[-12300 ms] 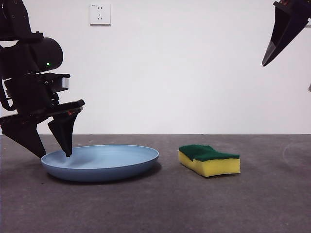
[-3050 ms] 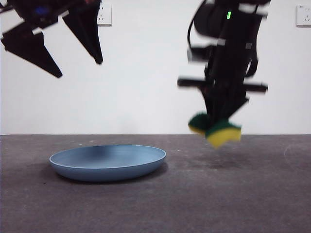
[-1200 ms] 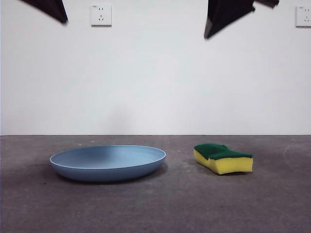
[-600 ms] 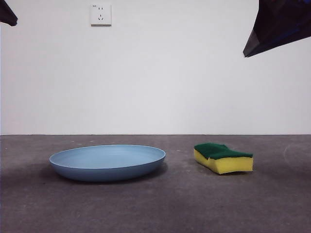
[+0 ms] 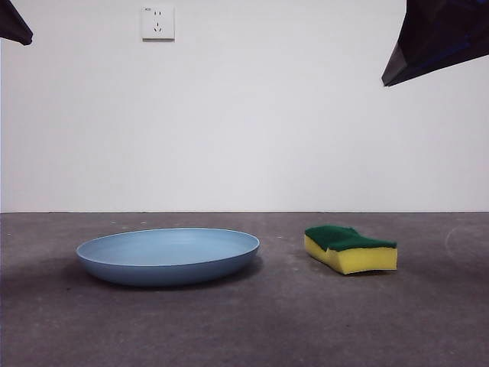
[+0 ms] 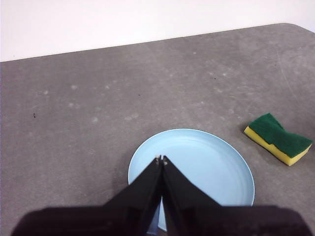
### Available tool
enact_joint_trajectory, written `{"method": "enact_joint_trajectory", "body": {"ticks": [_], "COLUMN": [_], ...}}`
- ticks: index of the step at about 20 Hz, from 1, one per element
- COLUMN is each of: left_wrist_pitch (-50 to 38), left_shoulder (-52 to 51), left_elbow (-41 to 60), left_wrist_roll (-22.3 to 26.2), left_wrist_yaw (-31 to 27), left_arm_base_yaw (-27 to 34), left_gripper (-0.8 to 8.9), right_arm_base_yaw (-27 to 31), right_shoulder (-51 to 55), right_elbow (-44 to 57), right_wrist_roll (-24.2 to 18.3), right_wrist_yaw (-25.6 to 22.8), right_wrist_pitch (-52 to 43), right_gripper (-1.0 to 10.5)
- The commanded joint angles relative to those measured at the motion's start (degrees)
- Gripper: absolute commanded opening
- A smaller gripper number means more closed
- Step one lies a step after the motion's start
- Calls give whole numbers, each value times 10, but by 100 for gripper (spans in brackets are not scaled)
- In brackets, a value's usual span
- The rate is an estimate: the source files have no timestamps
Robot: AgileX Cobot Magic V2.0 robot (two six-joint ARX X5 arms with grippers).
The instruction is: Pick up the plate,pick up the cloth,clean the plate with the cloth
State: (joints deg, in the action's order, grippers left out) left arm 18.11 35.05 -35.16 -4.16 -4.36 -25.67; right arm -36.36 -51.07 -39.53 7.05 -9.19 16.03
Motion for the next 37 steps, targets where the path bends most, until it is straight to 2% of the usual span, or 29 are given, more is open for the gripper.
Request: {"method": "enact_joint_trajectory", "body": {"ticks": [1, 2, 4, 5, 11, 15, 20, 25, 32, 37], "left_wrist_pitch": [-2, 7, 15, 15, 19, -14, -76, -95, -75, -78], "left_shoulder": [0, -4, -38, -57, -141, -181, -249, -335, -349, -349], "left_elbow": [3, 3, 3, 3, 13, 87, 212, 297, 349, 349], "left_wrist_roll": [-6, -5, 75, 85, 73, 74, 62, 57, 14, 11], "left_wrist_yaw": [0, 0, -27, -29, -24, 4, 4, 3, 2, 1], "left_arm_base_yaw": [-1, -1, 14, 28, 142, 183, 187, 189, 203, 203], "left_gripper": [-3, -3, -3, -3, -3, -3, -3, -3, -3, -3], "right_arm_base_yaw": [0, 0, 0, 0, 0, 0, 0, 0, 0, 0], "right_shoulder": [1, 1, 1, 1, 1, 1, 1, 1, 1, 1], "right_elbow": [1, 1, 1, 1, 1, 1, 1, 1, 1, 1], "right_wrist_roll": [-2, -2, -2, -2, -2, -2, -2, -2, -2, -2], "right_wrist_yaw": [-2, -2, -2, -2, -2, -2, -2, -2, -2, -2], "right_wrist_pitch": [-5, -5, -5, -5, -5, -5, -5, -5, -5, -5], "right_gripper": [1, 1, 1, 1, 1, 1, 1, 1, 1, 1]}}
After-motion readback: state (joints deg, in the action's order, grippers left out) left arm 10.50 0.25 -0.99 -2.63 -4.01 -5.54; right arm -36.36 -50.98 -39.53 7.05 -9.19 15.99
